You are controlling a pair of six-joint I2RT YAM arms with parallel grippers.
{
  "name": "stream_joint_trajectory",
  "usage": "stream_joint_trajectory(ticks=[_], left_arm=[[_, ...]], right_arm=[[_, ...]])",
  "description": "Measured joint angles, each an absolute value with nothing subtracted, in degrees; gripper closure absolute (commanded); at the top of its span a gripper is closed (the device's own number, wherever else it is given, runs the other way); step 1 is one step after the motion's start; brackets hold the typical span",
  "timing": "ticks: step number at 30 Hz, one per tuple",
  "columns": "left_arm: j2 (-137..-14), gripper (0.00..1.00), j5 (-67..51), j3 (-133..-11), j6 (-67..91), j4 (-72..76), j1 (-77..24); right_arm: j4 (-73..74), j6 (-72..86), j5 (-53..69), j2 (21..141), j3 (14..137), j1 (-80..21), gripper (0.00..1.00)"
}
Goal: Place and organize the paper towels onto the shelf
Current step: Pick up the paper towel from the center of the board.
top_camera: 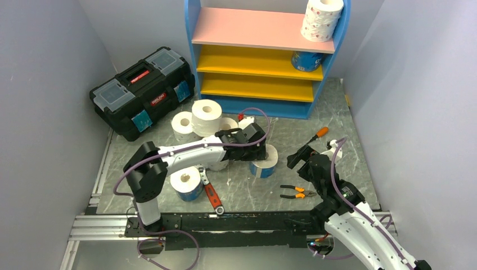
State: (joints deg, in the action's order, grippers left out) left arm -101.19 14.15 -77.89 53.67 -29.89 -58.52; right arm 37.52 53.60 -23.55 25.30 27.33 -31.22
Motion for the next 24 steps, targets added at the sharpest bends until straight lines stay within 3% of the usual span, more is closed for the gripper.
stream_joint_trajectory(ticks=[9,17,21,24], left_arm=[[-102.6,0.35,16.9,-78.5,59.1,-31.3,-58.5],[-102.7,0.62,17.3,-79.3,60.7,-32.4,-58.5],[-102.7,0.81,18.4,-79.7,59.9,-33.0,-58.4],[-102.7,0.88,19.6,-80.6,59.1,-34.2,-58.1]], right_arm=[[37.7,53.6,-23.5,24.8,27.0,-31.2,0.04],[37.7,53.6,-23.5,24.9,26.9,-31.2,0.04],[37.7,53.6,-23.5,24.9,26.9,-31.2,0.04],[37.7,53.6,-23.5,24.9,26.9,-31.2,0.04]])
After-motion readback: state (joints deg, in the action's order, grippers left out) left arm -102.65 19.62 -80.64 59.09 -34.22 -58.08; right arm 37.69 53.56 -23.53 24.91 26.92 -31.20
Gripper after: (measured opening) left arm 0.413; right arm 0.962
